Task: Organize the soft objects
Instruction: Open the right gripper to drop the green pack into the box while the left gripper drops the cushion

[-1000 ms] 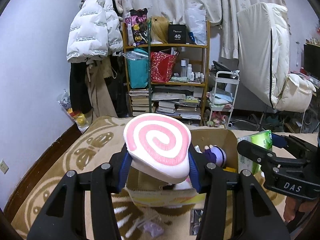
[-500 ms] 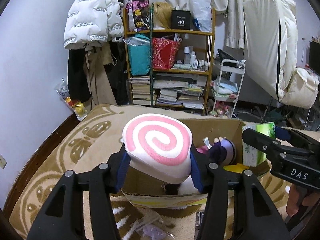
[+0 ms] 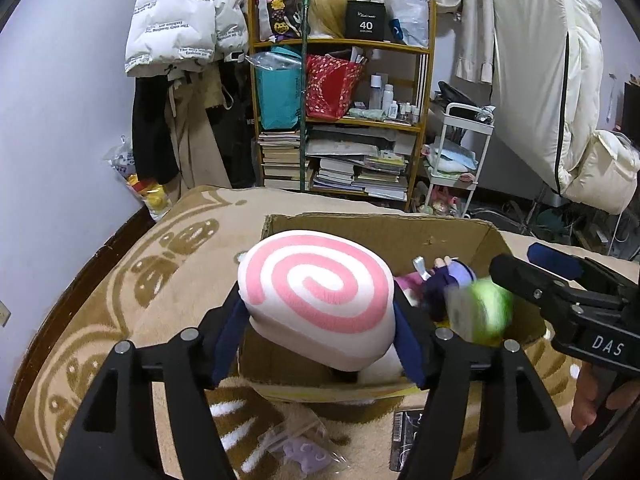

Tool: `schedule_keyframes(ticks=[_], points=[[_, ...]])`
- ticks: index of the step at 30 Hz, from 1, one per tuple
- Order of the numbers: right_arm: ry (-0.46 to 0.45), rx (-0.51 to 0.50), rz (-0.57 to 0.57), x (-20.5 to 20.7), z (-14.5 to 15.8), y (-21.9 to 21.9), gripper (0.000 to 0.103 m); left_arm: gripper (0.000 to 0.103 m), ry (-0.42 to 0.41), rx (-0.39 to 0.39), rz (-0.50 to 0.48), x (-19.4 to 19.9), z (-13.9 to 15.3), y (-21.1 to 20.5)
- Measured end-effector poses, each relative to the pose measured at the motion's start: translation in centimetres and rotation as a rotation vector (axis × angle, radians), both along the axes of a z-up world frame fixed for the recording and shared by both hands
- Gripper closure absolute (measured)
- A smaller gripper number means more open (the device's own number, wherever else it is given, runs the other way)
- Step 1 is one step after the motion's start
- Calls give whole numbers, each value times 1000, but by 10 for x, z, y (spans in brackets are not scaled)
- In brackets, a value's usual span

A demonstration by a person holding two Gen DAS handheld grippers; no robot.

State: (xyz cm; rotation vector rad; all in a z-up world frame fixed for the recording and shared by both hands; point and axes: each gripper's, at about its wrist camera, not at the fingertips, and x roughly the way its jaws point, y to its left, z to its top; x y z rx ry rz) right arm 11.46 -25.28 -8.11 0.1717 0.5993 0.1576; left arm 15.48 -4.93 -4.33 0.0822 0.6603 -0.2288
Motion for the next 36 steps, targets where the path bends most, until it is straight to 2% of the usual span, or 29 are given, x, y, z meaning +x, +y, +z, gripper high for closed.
schedule_keyframes(ticks=[1,3,6,8,25,36], points=[[0,1,-2,-1,0,0,16,34,1,2,3,0,0,0],[3,4,-3,-1,0,-1,13,23,-5,-2,7,-1,1,1],[6,17,-8,-4,0,-3,9,13,-44,1,12,-8,6,4],[7,17,-10,-6,0,-4,7,11,-59,10,14,-12,9,5],[9,18,-12,-37,8,1,5,10,-14,16,66,-42,17,28],[51,26,-9,-64,4,4,5,10,155,28,84,-51,7,41]])
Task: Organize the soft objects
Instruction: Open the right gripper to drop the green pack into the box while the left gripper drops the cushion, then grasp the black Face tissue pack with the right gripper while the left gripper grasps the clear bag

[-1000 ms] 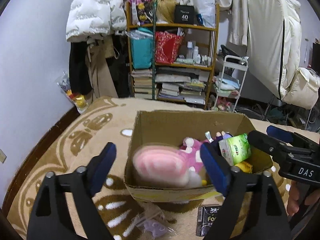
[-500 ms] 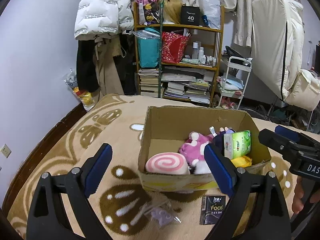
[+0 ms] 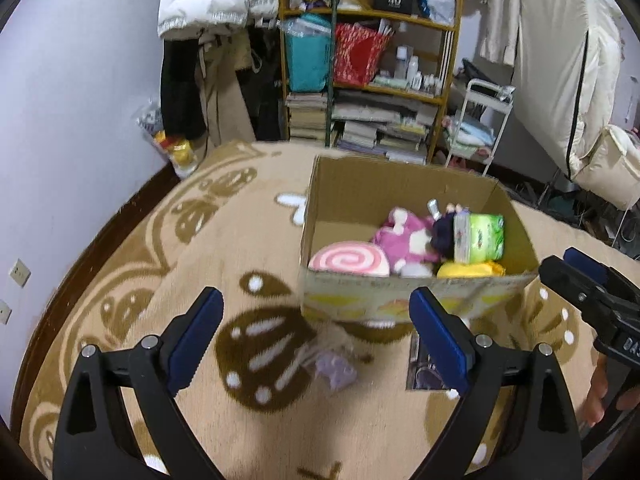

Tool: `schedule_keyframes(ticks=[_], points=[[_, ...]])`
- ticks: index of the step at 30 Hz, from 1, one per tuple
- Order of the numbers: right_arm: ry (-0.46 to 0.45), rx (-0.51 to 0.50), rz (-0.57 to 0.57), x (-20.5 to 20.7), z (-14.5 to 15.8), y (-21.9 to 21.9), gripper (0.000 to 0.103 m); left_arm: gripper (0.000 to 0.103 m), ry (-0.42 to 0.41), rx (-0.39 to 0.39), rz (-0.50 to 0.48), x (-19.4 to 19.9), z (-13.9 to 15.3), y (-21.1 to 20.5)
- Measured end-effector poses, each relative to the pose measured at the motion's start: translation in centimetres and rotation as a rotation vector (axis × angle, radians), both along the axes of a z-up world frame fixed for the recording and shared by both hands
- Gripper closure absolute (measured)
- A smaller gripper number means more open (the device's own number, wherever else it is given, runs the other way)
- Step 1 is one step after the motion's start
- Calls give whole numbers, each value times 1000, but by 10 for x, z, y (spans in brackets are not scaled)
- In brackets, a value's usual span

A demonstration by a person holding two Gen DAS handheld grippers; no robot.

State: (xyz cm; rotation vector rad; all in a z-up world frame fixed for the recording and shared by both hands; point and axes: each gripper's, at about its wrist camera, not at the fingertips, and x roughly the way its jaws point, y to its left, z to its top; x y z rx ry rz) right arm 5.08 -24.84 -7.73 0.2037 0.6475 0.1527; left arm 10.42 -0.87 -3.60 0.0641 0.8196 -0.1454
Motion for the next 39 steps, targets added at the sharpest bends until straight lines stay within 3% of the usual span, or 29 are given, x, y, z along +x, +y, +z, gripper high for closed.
schedule_keyframes(ticks=[12,39], points=[[104,-32,25,6,-30,10,5,10,201,-36,52,29,-44,7],[315,-82,99,45,-99,36,5,10,506,-73,99,76,-124,4]])
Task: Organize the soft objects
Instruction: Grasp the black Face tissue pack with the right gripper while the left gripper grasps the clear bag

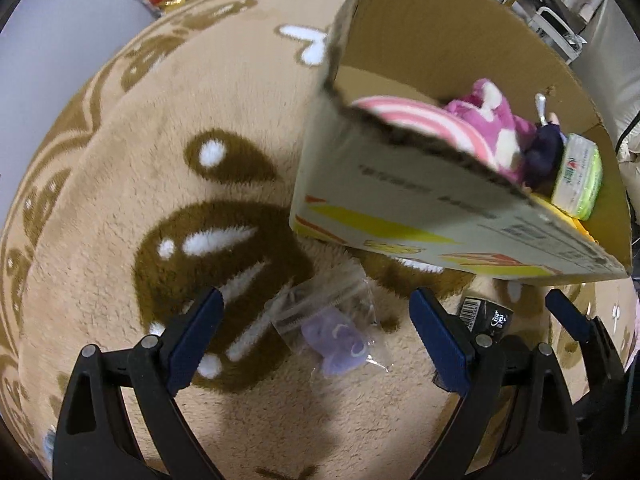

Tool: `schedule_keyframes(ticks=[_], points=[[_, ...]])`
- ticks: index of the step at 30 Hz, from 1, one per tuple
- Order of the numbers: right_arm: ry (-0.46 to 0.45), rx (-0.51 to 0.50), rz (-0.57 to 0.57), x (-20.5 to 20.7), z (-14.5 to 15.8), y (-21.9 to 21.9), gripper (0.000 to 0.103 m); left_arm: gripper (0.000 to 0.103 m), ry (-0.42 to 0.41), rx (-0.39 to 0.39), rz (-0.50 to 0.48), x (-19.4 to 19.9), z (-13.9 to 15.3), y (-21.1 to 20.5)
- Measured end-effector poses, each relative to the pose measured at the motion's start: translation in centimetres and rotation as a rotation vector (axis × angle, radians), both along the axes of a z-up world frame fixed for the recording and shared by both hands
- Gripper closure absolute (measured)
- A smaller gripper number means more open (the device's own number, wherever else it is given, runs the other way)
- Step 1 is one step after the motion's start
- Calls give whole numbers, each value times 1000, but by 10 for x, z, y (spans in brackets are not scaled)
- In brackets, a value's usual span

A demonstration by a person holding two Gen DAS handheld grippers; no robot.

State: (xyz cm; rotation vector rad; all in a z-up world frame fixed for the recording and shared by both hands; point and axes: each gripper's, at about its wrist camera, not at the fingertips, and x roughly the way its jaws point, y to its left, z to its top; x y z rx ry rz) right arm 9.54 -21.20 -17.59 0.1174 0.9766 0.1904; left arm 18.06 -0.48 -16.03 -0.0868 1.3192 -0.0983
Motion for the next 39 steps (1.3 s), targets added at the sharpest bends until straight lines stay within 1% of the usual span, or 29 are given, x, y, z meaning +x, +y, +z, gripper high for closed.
schedule_keyframes(ticks=[6,14,20,23,25,27,28,30,32,33,39], points=[[29,-12,13,6,-11,5,5,10,34,11,-5,5,-12,-2],[65,2,4,12,-24,7,5,10,45,44,-21,10,-21,-12],[78,15,14,13,-27,12,5,11,40,95,-44,10,-26,-28],[85,-6,31,13,-30,19,5,12,37,122,-56,7,-29,-41],[97,-35,46,12,-32,27,9,15,41,115,-52,3,-30,-42],[103,-69,53,12,-32,32,15,20,47,110,-46,-1,-31,-40],[105,-80,54,11,-33,33,17,22,51,107,-43,-2,-31,-40],[108,-85,51,10,-34,32,23,29,62,98,-34,-3,-31,-40],[109,-84,44,11,-33,31,27,34,66,92,-29,-6,-30,-39],[110,-83,42,11,-33,30,28,35,69,93,-30,-9,-30,-40],[119,-80,41,10,-34,31,28,35,85,85,-29,-14,-29,-28]])
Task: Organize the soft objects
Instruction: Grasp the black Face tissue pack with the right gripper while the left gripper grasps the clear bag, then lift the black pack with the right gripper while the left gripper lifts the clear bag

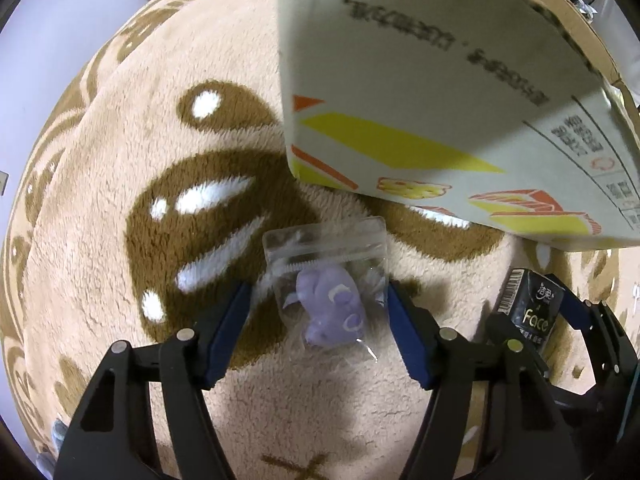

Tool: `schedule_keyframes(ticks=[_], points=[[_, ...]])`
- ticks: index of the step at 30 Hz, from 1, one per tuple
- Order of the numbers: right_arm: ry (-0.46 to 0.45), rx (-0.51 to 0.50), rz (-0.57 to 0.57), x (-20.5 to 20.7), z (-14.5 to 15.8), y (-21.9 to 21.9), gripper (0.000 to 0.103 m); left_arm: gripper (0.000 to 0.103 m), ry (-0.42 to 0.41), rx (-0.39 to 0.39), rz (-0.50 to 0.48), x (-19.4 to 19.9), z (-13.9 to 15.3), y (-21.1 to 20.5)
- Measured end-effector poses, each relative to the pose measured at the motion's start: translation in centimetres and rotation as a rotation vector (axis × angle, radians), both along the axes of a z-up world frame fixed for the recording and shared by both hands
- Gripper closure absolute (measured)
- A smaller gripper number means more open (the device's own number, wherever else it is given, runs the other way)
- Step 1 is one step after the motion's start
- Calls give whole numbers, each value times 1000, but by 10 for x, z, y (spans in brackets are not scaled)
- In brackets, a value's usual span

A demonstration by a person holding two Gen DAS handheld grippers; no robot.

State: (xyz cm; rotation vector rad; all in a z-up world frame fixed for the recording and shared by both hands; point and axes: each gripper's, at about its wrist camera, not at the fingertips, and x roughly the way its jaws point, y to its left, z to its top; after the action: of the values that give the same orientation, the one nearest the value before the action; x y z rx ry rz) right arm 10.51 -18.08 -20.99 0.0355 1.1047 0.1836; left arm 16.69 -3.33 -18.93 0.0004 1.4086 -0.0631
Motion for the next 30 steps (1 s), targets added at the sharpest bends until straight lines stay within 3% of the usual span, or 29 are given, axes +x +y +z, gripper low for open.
schedule_keyframes(ticks=[5,9,12,30], points=[[2,-12,7,-4,-2,-1,30,38,16,-3,5,6,2,4],[0,-27,19,-9,-1,9,39,56,3,-4,13,-2,4,8],[-8,-30,23,-13,0,11,41,59,-8,-14,19,-6,5,12],[-104,13,52,-39,30,-1,46,61,-129,-32,41,-38,28,48]])
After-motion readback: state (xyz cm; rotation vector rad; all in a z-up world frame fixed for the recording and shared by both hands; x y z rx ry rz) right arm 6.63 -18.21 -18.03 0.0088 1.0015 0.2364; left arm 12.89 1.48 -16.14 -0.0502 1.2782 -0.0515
